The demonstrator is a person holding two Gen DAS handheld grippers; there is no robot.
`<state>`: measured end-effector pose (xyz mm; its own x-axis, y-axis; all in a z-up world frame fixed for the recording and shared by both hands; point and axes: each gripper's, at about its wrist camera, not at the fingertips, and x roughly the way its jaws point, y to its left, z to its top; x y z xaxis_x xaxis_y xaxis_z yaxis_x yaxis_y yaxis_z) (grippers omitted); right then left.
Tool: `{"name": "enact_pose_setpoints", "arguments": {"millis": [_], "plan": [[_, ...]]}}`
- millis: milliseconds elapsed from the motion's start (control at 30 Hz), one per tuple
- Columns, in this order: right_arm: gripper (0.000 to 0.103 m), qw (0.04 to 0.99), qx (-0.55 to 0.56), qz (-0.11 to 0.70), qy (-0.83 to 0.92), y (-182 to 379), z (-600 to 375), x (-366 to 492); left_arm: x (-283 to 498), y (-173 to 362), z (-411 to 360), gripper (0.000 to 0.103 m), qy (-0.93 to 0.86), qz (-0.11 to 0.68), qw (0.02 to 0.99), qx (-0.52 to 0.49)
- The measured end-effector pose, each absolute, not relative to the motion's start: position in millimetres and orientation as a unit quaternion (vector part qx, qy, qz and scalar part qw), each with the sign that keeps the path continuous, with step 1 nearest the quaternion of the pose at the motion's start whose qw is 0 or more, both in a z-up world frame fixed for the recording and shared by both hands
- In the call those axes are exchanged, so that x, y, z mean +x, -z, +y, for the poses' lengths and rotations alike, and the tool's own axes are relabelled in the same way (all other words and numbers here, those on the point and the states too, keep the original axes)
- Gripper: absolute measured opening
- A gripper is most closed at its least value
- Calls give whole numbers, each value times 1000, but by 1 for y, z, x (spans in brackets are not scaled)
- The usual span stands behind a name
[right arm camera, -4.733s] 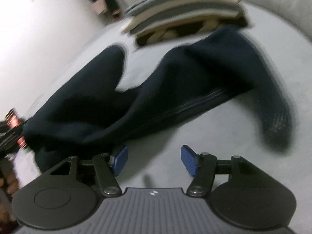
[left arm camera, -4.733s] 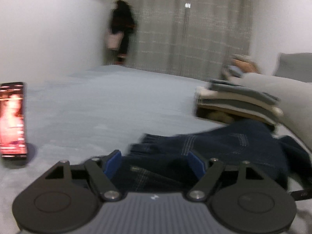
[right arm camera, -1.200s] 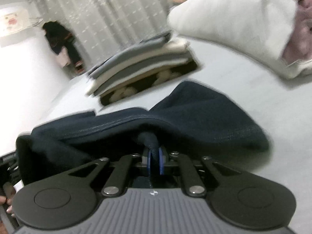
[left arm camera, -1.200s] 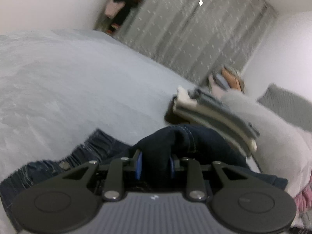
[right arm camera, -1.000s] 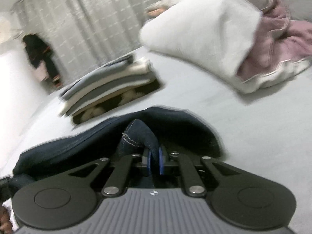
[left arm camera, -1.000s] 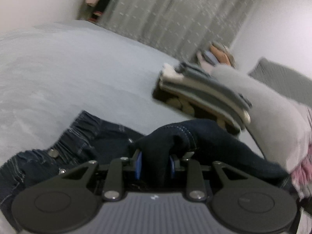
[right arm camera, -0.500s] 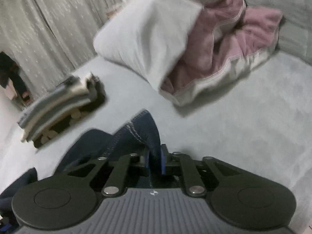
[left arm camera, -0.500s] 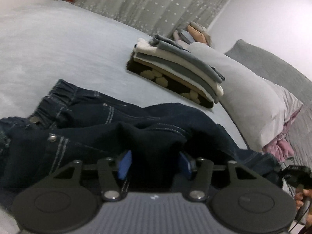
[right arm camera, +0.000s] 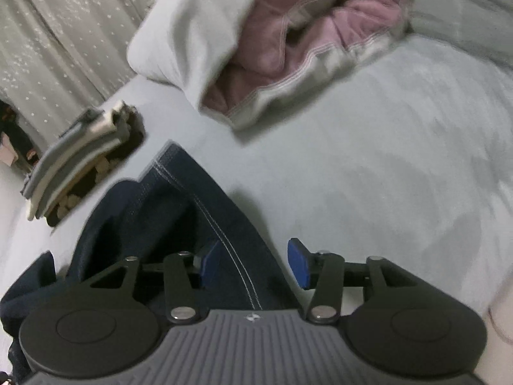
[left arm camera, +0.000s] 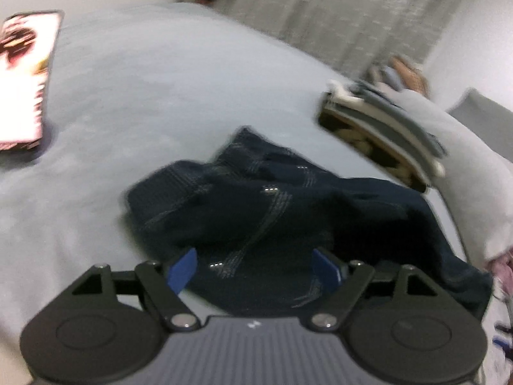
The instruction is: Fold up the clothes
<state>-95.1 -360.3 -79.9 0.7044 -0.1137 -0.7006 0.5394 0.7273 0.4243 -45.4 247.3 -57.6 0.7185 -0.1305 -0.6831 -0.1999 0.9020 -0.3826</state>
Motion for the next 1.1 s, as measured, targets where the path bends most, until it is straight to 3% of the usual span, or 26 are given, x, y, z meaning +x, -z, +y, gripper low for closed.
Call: {"name": "enact_pose_setpoints", "arguments": {"millis": [200, 400, 700, 1100], "plan": [[51, 837, 373, 352, 188, 109, -361, -117, -60, 86, 279, 79, -62, 363, 886, -283], [51, 816, 429, 344, 178, 123, -352, -131, -56, 124, 291, 70, -63, 318, 874, -363], [51, 798, 479, 325, 166, 134, -335, -144, -51, 135, 294, 59, -66, 268, 866, -417], [51, 803, 510, 280, 129, 145, -323, -148, -50, 138, 292, 42, -78, 269, 865, -417]]}}
